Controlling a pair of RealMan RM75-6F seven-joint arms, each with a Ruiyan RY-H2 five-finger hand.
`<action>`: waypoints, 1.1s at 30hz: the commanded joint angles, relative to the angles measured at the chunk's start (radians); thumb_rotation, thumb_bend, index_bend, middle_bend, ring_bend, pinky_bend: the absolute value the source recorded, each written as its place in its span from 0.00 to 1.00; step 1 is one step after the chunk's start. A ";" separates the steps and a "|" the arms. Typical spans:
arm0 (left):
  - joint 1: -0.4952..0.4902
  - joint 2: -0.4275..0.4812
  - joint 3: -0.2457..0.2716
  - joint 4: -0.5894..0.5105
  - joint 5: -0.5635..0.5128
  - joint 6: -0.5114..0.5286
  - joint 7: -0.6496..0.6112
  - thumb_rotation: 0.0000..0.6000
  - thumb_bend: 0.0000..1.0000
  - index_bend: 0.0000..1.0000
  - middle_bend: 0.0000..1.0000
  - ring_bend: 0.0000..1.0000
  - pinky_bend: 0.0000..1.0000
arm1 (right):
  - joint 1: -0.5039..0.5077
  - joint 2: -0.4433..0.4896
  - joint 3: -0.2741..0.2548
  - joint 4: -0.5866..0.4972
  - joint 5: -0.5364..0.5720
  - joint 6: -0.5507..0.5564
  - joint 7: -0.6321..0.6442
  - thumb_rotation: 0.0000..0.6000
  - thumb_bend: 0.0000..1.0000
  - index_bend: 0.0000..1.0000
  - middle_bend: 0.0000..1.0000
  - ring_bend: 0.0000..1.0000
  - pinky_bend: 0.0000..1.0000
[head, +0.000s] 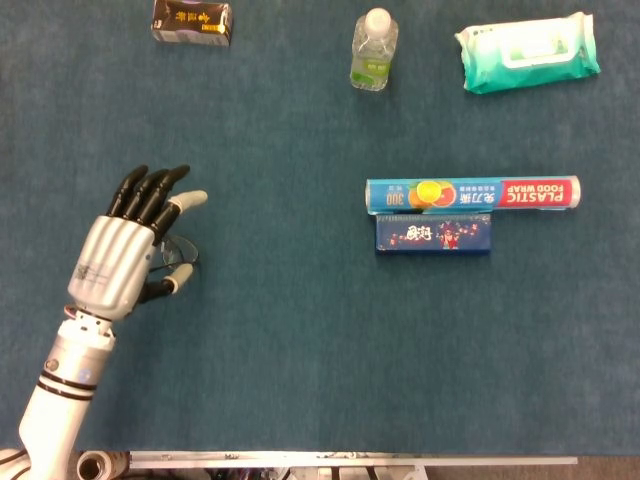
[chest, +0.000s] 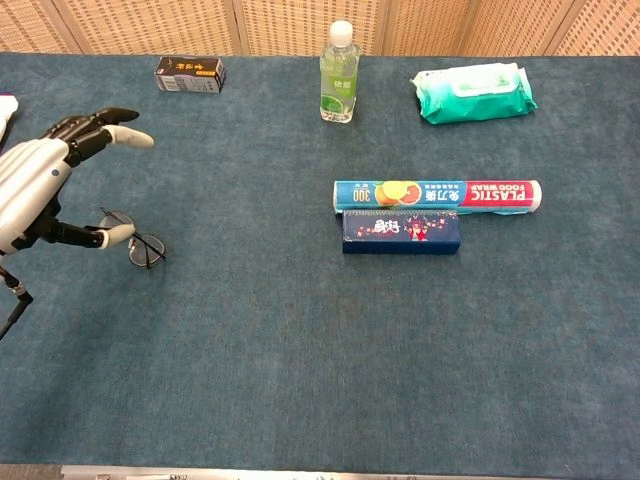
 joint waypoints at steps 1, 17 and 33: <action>-0.005 -0.017 -0.015 0.033 -0.016 -0.002 0.013 1.00 0.17 0.22 0.10 0.10 0.05 | 0.000 0.001 0.000 0.000 0.001 -0.001 0.000 1.00 0.04 0.23 0.21 0.18 0.30; -0.019 -0.072 -0.037 0.190 -0.062 -0.018 -0.011 1.00 0.17 0.22 0.10 0.10 0.05 | -0.001 0.001 0.000 0.002 0.000 -0.002 -0.002 1.00 0.04 0.23 0.21 0.18 0.30; -0.047 -0.132 -0.052 0.313 -0.119 -0.079 -0.044 1.00 0.17 0.22 0.09 0.10 0.05 | -0.003 0.004 -0.001 0.000 -0.002 0.000 0.001 1.00 0.04 0.23 0.21 0.18 0.30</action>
